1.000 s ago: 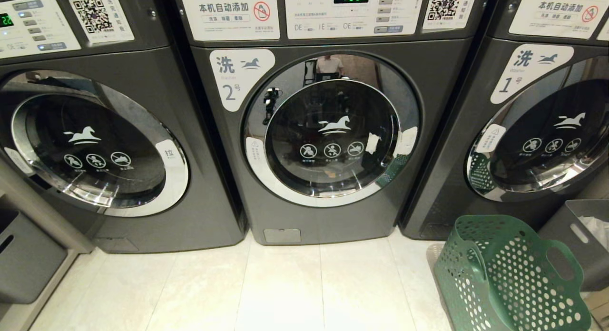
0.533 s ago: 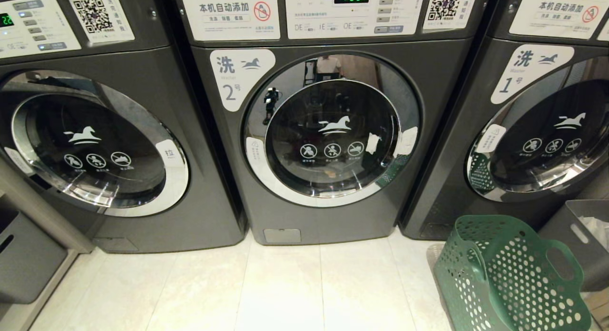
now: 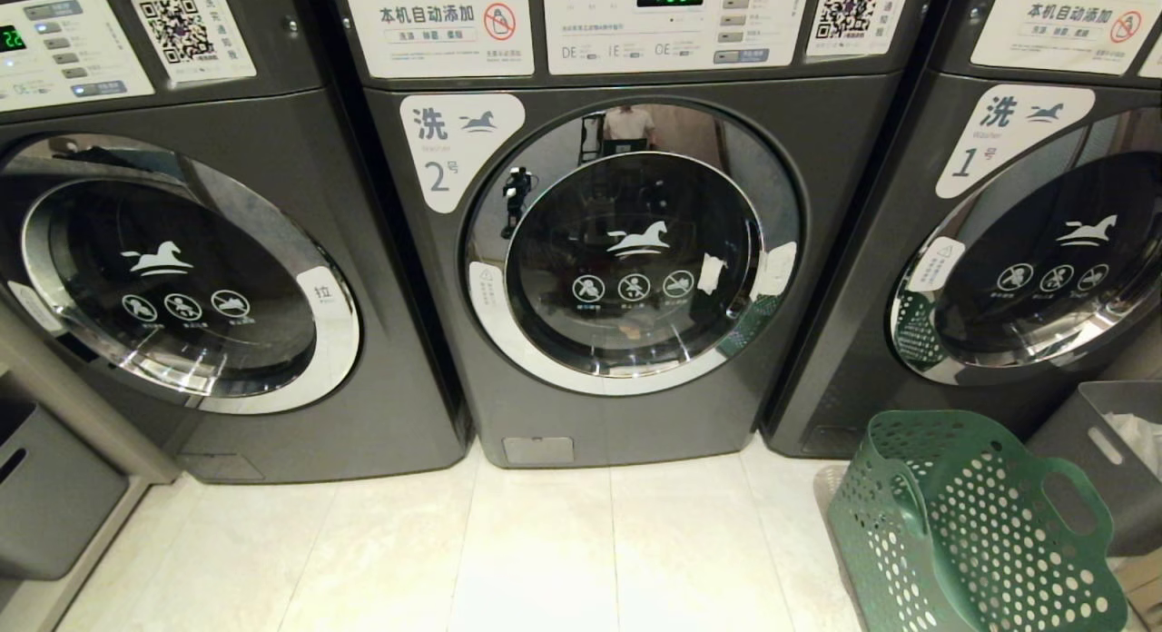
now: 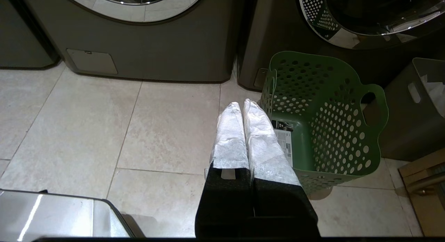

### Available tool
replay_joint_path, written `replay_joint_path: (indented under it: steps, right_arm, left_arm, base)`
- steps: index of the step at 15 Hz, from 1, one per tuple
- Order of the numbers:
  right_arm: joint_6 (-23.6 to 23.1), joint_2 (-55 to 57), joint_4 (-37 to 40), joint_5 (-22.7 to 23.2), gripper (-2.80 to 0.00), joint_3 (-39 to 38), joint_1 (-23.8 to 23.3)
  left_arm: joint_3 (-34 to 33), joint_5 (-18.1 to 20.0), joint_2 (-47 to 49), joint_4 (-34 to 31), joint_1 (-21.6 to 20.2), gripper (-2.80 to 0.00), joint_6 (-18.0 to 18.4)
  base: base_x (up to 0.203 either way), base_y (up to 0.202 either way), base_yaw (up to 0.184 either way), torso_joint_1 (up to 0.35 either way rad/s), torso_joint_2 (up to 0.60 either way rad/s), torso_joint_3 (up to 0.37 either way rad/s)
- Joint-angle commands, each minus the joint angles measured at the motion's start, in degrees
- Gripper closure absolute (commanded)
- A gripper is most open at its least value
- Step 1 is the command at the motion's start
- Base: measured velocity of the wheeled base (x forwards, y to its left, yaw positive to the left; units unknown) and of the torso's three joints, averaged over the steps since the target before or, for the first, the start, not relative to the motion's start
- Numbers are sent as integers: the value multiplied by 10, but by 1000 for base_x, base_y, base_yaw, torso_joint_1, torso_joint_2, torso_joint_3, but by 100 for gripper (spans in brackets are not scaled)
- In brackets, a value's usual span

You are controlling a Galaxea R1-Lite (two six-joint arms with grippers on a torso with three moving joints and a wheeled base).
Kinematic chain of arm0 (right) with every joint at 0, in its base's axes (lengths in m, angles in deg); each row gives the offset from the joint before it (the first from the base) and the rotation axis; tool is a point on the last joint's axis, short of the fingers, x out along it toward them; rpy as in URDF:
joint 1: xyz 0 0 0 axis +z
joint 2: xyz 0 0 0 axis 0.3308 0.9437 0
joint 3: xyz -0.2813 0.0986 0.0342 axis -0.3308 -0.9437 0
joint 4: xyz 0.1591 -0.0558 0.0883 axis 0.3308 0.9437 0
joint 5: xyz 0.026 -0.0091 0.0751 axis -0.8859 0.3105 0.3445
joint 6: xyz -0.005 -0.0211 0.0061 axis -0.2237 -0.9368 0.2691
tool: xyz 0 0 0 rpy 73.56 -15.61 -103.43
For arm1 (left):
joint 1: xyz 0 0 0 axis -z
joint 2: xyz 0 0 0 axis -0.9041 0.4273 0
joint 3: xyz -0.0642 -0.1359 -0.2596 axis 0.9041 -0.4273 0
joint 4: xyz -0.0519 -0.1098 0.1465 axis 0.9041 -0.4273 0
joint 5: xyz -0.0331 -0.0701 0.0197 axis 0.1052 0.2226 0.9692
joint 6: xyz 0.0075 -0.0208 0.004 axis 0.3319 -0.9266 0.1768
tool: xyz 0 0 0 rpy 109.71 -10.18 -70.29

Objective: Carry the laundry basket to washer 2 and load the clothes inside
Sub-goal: Press the washing machine switch

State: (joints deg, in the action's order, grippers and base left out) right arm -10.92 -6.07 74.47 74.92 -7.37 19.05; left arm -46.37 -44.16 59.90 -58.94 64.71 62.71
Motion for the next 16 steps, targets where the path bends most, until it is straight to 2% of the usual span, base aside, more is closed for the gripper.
replay_joint_path:
  steps: [1, 16]
  right_arm:
    - [-1, -5, 1, 3, 0, 0, 0]
    - [2, -5, -5, -1, 0, -3, 0]
  left_arm:
    - [-4, 0, 0, 1, 0, 0, 1]
    - [-4, -1, 0, 1, 0, 0, -7]
  base:
    - [0, 0, 0, 0, 0, 0]
    - [0, 0, 0, 2, 4, 140]
